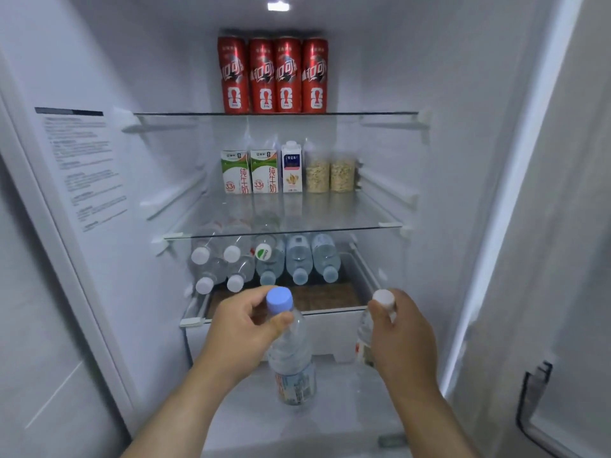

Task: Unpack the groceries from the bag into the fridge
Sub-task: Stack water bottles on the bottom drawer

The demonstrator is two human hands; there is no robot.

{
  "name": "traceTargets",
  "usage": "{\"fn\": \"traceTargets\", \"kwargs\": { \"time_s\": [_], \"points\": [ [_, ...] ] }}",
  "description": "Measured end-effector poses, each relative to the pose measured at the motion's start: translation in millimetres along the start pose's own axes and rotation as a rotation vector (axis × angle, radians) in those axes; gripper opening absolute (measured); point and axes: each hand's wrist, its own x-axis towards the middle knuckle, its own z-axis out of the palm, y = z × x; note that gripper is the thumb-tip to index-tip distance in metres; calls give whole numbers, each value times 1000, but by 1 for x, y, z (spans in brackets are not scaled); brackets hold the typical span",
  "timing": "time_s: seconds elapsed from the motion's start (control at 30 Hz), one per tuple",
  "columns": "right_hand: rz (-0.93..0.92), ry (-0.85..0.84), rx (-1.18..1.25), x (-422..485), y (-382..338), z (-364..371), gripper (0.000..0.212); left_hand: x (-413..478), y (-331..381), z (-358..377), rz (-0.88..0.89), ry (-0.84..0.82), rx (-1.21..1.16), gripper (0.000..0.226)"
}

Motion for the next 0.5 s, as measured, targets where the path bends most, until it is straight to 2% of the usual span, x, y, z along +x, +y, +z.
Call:
{"fn": "traceTargets", "kwargs": {
  "time_s": [0.27,0.4,0.5],
  "points": [
    [31,-37,-57,31,3,14,8,40,-14,-7,74,-38,-24,34],
    [78,-60,-138,37,8,19,21,50,-22,-7,83,-48,-51,33],
    [84,-55,-131,42,7,19,9,55,-26,-7,84,-60,-74,36]
  ]
}}
